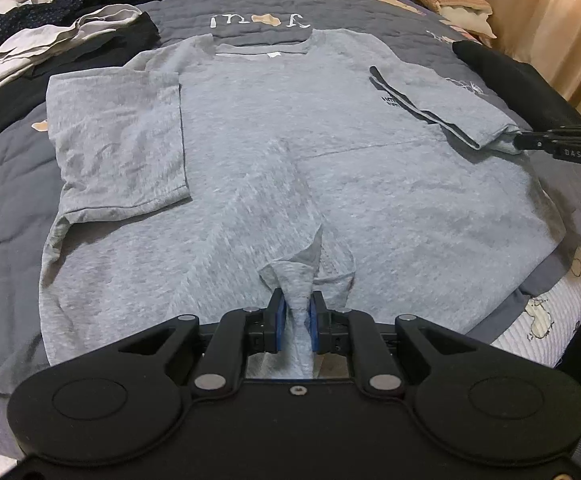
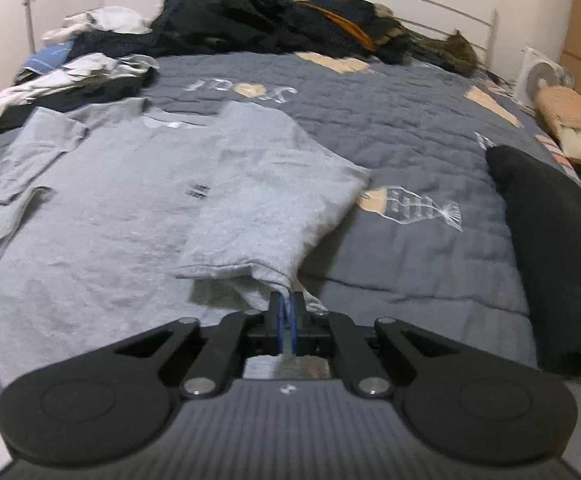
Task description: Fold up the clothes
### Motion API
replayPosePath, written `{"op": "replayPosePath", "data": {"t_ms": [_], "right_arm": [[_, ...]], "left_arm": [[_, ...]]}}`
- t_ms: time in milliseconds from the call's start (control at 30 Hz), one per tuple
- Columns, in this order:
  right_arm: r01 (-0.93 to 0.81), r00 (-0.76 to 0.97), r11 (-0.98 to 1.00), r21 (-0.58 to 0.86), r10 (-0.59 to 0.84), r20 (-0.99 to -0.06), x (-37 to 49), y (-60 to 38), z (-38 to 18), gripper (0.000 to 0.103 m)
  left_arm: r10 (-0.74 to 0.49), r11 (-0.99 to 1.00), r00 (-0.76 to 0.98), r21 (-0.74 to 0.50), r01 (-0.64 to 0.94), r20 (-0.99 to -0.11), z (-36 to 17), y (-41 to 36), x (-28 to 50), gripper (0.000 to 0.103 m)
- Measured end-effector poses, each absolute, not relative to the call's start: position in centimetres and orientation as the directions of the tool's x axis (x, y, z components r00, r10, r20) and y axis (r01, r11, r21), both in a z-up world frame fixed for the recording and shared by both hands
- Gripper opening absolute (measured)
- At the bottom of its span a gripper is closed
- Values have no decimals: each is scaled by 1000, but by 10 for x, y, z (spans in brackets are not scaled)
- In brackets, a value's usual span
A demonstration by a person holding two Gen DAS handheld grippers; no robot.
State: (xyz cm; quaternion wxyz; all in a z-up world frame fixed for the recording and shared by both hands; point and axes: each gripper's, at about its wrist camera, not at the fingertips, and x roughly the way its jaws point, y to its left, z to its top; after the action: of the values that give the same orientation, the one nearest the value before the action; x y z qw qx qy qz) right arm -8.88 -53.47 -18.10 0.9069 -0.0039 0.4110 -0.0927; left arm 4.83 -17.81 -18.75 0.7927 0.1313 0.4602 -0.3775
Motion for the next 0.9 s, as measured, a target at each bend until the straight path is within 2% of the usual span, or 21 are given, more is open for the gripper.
{"op": "replayPosePath", "data": {"t_ms": [200,400,900], "right_arm": [[96,595,985,-141,-170,-785,-86,-521,-192,6],[54,632,980,-192,-183,-753,-88,-513,-189,6],[26,683,978,-209,-170,-711,-80,-514,-188,7]], "left_arm": [[-479,684,293,-143,716,-827,-187,-177,47,13],[-482,679,292,-141,720,-826,-187,-178,46,13],[-485,673,287,-143,726,-826,-187,-180,46,13]]}}
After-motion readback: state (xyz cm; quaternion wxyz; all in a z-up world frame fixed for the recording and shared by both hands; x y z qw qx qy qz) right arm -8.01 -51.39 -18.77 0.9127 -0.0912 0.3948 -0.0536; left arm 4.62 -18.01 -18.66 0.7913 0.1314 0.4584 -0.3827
